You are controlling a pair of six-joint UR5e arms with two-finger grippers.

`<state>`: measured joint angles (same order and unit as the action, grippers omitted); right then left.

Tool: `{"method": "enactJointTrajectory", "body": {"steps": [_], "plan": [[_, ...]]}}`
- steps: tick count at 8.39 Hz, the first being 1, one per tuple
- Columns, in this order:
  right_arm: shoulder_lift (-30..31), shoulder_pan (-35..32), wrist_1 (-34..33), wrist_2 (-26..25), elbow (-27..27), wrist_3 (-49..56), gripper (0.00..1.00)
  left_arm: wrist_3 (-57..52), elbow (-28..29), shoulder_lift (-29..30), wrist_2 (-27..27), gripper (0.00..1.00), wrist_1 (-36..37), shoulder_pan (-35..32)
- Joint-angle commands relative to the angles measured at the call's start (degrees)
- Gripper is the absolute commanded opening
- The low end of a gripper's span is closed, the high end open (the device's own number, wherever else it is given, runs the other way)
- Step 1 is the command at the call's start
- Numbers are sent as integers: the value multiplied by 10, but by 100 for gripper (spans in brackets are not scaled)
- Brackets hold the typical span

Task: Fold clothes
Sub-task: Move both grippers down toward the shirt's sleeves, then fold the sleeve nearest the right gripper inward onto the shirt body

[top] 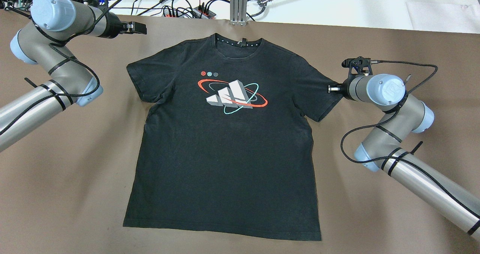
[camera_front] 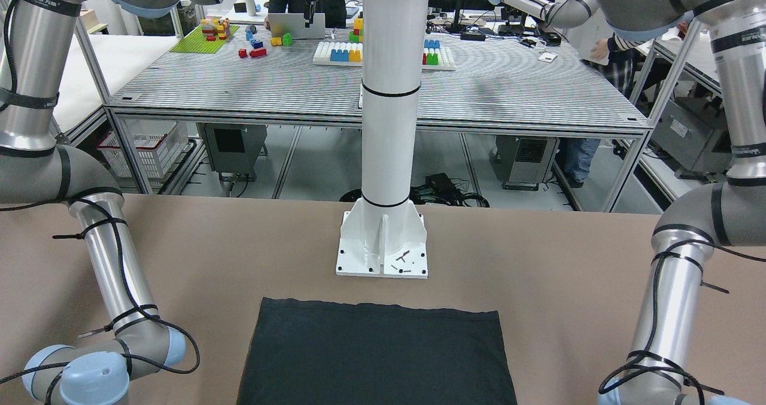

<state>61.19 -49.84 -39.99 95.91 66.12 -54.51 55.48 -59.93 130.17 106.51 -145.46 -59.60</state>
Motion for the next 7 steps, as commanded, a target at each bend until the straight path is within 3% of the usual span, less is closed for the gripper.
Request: {"method": "enactJointTrajectory", "body": {"steps": [1,3,5,7], "plan": [[1,2,-5,7,26,-2,0,-1,0,2,-1,94,1,-1],[-1,0,-19,32,47,-2,0,0,0,3,-1,94,2,-3],[-41,-6,-155,54,130,-2,0,3,0,3,-1,94,2,-5],[-94,-4,-185,47,126,-34,0,5,0,3,-2,94,3,-5]]}}
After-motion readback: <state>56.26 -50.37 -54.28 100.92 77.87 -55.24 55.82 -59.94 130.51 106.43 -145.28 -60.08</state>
